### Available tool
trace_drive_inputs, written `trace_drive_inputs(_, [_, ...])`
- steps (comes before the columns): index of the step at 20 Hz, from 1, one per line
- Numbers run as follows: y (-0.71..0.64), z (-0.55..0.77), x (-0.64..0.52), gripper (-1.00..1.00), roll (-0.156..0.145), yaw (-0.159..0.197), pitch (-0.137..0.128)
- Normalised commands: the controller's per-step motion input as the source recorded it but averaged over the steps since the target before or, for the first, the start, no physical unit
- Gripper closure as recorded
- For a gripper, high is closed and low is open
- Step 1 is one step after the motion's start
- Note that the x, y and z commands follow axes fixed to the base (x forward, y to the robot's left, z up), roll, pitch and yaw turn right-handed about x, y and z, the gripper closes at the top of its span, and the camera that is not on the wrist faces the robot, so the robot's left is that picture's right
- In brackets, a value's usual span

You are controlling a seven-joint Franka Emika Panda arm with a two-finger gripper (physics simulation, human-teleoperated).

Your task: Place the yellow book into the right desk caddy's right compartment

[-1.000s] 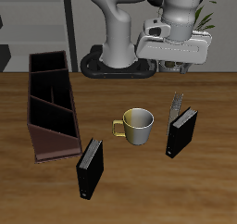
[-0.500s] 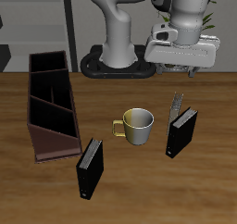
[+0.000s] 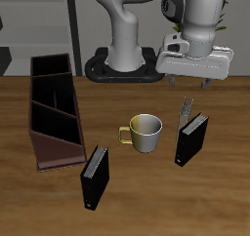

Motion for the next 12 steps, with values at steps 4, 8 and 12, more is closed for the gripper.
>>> trace_drive_inputs(4, [0.16, -0.27, -0.39, -1.00, 0.038, 0.010, -0.022])
trace_drive_inputs(8, [0.03, -0.17, -0.33, -1.00, -0.033, 0.032, -0.068])
trace_drive_inputs(12, [0.01, -0.19, -0.20, -1.00, 0.004, 0.013, -0.036])
